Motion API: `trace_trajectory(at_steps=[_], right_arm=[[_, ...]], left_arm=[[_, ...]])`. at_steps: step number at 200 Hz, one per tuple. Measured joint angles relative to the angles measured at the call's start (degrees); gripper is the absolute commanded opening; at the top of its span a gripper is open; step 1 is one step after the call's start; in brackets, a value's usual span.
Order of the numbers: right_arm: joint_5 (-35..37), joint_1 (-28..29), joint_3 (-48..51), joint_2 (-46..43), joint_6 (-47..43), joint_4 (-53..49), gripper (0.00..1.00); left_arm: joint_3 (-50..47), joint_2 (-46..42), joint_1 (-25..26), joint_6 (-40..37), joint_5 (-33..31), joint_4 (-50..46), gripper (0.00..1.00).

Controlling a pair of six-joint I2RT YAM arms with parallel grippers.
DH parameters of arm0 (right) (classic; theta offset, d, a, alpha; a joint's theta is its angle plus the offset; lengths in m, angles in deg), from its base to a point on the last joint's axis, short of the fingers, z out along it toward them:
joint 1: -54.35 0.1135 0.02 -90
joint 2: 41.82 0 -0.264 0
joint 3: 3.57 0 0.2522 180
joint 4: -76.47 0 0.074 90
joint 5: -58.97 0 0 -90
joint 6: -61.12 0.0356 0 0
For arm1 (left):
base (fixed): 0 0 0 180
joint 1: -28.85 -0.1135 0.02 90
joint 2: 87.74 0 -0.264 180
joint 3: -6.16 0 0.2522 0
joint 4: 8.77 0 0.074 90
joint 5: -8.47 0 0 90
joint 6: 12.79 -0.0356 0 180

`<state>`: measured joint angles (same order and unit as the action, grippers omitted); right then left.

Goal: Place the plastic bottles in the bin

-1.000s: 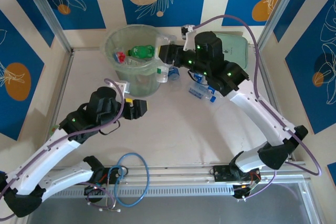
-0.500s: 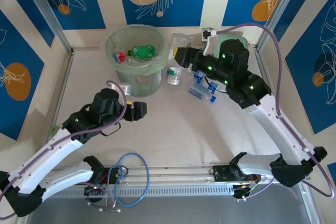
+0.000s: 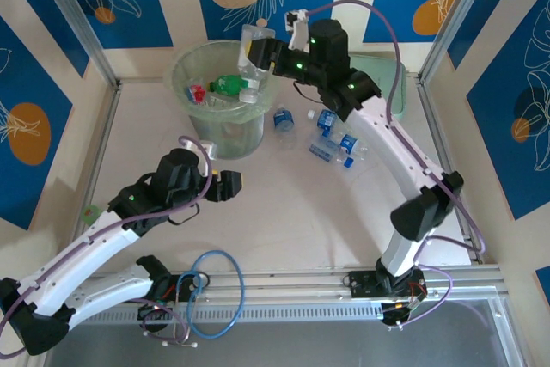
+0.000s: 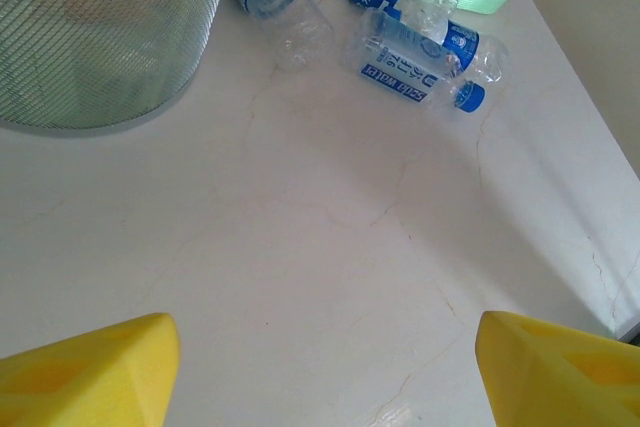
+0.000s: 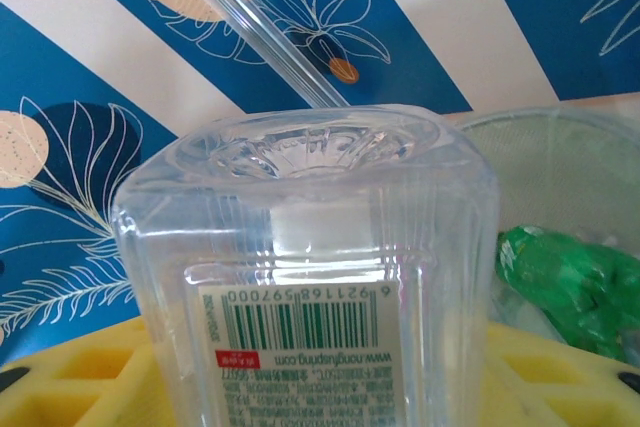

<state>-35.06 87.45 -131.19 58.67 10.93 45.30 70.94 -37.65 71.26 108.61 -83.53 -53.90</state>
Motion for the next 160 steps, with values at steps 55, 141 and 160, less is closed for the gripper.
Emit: trace_trajectory(at_steps=[55, 141, 160], right_arm=[[-1.8, -1.1, -16.1, 14.4, 0.8, -3.3, 0.64], [-2.4, -1.6, -30.6, 27.8, 0.6, -12.5, 0.86], [-2.4, -1.6, -30.7, 27.9, 0.1, -13.4, 0.87]], left_arm=[[0.0, 0.4, 0.0, -1.5, 0.0, 0.7, 0.79], [0.0, 0.9, 0.0, -3.5, -0.7, 0.5, 0.81], [0.0, 1.3, 0.0, -3.5, -0.7, 0.5, 0.81]])
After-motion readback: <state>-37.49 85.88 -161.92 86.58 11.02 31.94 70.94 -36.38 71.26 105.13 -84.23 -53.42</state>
